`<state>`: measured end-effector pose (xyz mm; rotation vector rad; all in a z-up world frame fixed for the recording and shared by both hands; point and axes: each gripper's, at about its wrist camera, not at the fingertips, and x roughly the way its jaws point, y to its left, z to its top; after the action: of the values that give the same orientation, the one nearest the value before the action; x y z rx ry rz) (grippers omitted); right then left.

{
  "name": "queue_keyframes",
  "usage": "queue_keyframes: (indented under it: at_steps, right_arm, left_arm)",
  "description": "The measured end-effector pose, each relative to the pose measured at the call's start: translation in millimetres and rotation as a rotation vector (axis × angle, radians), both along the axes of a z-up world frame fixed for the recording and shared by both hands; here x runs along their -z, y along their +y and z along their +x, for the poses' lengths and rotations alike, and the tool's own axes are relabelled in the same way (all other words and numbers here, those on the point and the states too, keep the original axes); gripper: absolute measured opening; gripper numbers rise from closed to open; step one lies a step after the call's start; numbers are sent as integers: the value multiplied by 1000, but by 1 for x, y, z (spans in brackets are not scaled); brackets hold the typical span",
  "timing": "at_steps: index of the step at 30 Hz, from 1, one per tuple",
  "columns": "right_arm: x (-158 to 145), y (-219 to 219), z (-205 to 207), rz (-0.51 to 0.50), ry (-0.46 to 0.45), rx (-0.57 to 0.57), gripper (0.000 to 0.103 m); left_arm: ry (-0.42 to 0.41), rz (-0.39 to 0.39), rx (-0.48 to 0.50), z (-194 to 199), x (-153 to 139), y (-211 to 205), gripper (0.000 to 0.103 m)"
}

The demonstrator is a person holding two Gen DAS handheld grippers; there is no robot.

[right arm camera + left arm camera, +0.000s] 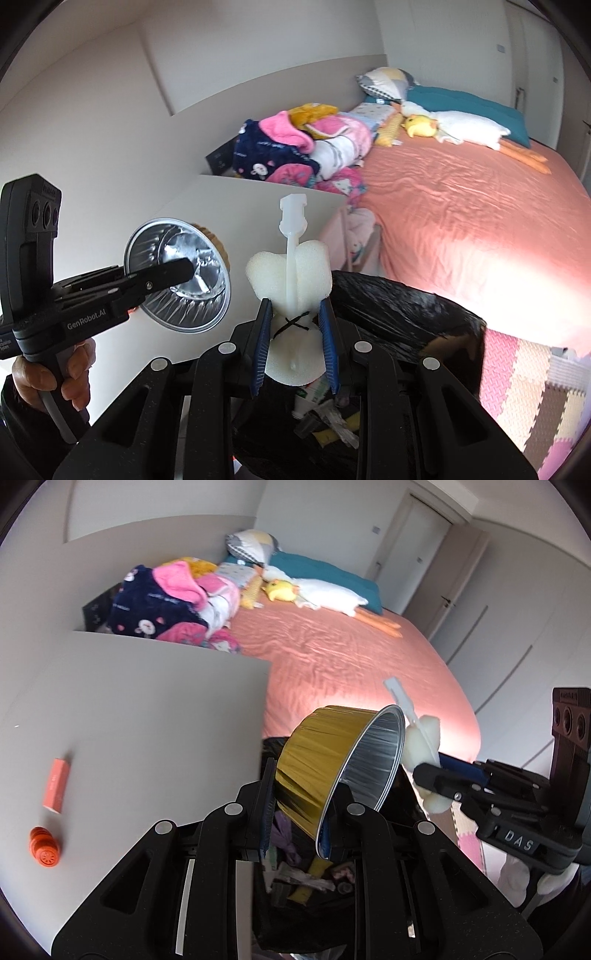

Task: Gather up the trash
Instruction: 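Carry the gold cup and foam figure over the black trash bag, then open both tools to drop the cup and figure into the bag, then move both open tools back over the table toward the orange cap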

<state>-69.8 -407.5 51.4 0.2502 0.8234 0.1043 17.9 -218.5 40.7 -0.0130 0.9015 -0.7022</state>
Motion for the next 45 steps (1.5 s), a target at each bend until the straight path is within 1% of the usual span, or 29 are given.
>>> queue_keyframes:
  at_steps: [4, 5, 6, 7, 8, 9, 10, 11, 14, 18, 22, 31, 38, 45]
  right_arm:
    - [-2, -16, -13, 7, -2, 41, 27]
    - [-2, -20, -16, 8, -5, 50, 27]
    - [-4, -26, -20, 13, -10, 70, 28]
    - [-5, -29, -22, 19, -15, 83, 32]
    - [-6, -35, -26, 21, -15, 113, 47]
    - [-7, -38, -28, 21, -20, 132, 56]
    - [-9, -43, -32, 18, -37, 166, 70]
    - [-10, -47, -35, 13, -50, 190, 72]
    - [-10, -56, -39, 11, -56, 221, 72]
    - [-9, -60, -38, 22, -52, 226, 72]
    - [-8, -57, -35, 22, -48, 214, 72]
    - [-5, -49, -28, 22, -40, 185, 72]
    - [-3, -34, -16, 15, -31, 130, 72]
    - [-3, -10, 1, 9, -22, 58, 72]
  left_arm:
    - [41, -1, 48, -2, 6, -10, 19]
    - [56, 5, 61, -4, 7, -14, 21]
    - [80, 13, 78, -4, 11, -18, 42]
    - [97, 26, 81, -5, 13, -21, 64]
    - [111, 55, 73, -6, 16, -24, 97]
    - [108, 77, 63, -8, 17, -26, 96]
    - [106, 76, 68, -10, 18, -28, 96]
    - [112, 71, 74, -11, 19, -29, 96]
    - [129, 70, 76, -14, 21, -32, 96]
    - [107, 82, 92, -19, 19, -36, 96]
    - [95, 92, 99, -22, 18, -38, 96]
    - [101, 98, 75, -15, 20, -29, 96]
    - [110, 98, 28, -10, 23, -15, 96]
    - [118, 101, -41, -6, 27, 12, 96]
